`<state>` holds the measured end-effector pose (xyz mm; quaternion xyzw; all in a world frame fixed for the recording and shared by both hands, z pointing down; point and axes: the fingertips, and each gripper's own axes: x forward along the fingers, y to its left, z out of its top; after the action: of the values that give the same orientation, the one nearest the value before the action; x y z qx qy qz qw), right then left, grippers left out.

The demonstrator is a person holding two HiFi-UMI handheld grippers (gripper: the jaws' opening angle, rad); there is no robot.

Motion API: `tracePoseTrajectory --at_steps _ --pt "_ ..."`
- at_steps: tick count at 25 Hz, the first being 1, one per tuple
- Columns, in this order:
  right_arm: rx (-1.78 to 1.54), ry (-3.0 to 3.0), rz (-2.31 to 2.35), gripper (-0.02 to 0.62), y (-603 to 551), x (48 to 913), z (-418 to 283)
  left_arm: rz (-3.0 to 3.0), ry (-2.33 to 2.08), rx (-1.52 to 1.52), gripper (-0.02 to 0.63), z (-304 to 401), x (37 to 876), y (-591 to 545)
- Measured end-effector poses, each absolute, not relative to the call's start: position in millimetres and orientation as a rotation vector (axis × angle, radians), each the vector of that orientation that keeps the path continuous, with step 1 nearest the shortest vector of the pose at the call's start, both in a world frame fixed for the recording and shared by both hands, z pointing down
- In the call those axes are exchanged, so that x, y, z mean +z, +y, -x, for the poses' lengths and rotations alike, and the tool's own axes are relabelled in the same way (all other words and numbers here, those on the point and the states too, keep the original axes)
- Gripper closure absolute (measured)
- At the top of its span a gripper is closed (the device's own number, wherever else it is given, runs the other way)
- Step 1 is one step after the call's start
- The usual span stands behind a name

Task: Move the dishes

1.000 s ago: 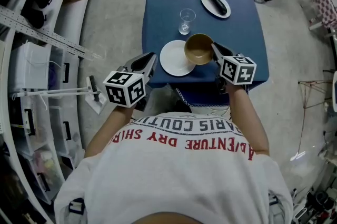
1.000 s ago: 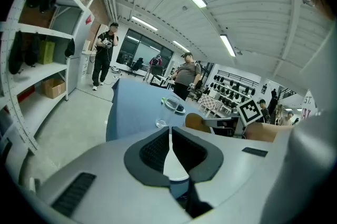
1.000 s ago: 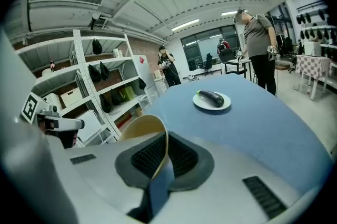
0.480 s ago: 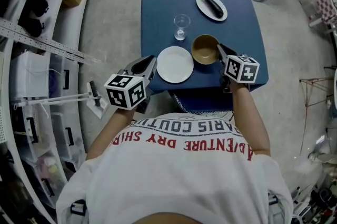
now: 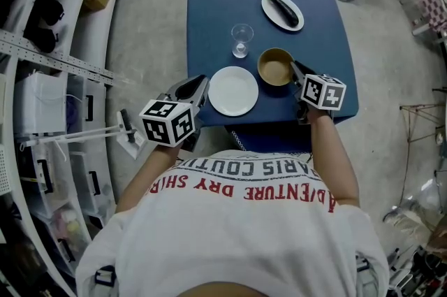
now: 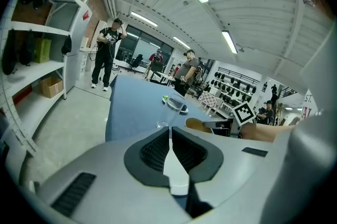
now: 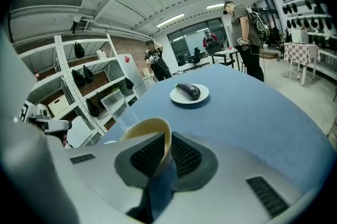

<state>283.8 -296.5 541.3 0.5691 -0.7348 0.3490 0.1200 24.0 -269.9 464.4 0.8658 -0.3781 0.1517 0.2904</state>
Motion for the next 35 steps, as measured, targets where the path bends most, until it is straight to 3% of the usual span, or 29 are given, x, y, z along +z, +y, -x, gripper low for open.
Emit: tracePoseTrajectory --at_steps 3,7,10,16,22,31,35 --pt "1.029 -2.145 -1.677 0.556 -298.7 541.9 -286.0 -2.31 -1.009 0.409 0.568 -22.3 463.0 -271.9" --pt "0.976 -2.173 -1.696 0.428 -299.1 533.0 -287.5 -2.315 -1.004 0.411 0.568 -20.4 461.9 -270.6" --pt "0.857 -2.211 -1.692 0.373 -292.6 516.5 -283.3 -2.313 -0.987 0.406 0.568 -18.2 463.5 -265.6" --pt "0.63 -2.307 -1.656 0.337 -270.3 472.9 -256.9 -2.324 -0.94 0.382 0.568 -13.2 459.7 -248.7" --pt "0.444 -2.451 -1.59 0.351 -231.8 422.3 -213.3 -2.381 -0.872 0.341 0.568 -15.1 442.5 -226.6" --pt "0.393 -2.632 -1.549 0.53 -167.7 375.3 -154.0 -2.507 -0.749 0.271 0.568 -12.6 399.8 -185.5" --pt "0.444 -2.69 -1.515 0.563 -149.2 376.5 -139.5 -2.555 -0.702 0.263 0.568 -13.6 388.5 -170.6"
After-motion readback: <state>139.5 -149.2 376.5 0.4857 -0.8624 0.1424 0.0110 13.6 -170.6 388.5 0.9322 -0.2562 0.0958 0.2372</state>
